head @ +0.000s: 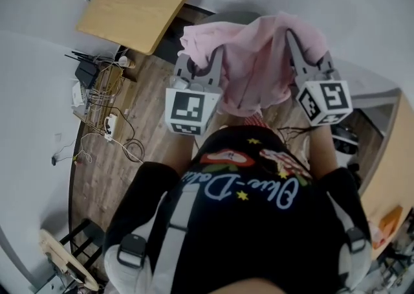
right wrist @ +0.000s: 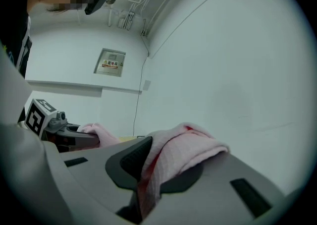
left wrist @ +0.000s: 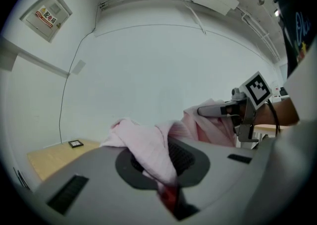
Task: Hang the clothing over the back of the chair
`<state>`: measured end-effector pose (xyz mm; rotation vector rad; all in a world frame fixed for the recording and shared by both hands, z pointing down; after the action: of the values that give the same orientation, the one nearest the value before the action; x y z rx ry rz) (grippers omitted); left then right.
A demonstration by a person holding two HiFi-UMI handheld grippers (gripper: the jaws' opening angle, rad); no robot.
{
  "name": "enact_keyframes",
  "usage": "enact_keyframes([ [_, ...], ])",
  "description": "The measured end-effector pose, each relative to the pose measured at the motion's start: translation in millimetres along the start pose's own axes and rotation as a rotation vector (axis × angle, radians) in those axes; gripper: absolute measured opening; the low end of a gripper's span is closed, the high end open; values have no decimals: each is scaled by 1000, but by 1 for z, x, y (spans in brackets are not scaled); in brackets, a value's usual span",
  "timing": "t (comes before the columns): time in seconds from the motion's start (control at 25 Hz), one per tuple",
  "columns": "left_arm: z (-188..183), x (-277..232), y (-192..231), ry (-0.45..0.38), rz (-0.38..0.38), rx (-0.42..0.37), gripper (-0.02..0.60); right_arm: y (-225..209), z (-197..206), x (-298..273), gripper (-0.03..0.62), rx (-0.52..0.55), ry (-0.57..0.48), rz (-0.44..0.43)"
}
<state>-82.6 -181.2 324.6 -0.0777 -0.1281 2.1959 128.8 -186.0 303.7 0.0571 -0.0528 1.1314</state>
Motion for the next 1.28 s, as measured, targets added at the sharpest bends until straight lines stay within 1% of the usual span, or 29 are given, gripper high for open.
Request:
enact_keyframes([
  [0.2,18,-16,1,34,-45,29,23,-17,20,-21,40,-10,42,-38],
  [0.36,33,-23,1,66,-74,52,23,-23,36,-33,41,-12,63,-64],
  [0.64,58,-39,4,136,-105,105,23,-35,63,-54,40,-27,115,-104],
  [0.8,78,-42,-2,189,-121,124,23,-40,86,-56,41,-31,176,-121],
  [0.96,86,-48,-7,211,-127,139,25,-46,95,-55,41,-26,221,-127],
  [1.28,103,-56,-9,291,-117,197,80,-53,119,-62,43,-13,315,-135],
])
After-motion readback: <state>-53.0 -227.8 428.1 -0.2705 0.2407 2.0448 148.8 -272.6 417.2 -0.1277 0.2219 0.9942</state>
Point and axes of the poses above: the fingertips, and each gripper's own axes: x backward along the fingers, y to its left, z out of its underside, the point moved 5 cm from there along x, backward along the fingers, and after that the axes turned 8 degrees about -y, right-handed, at the moved point
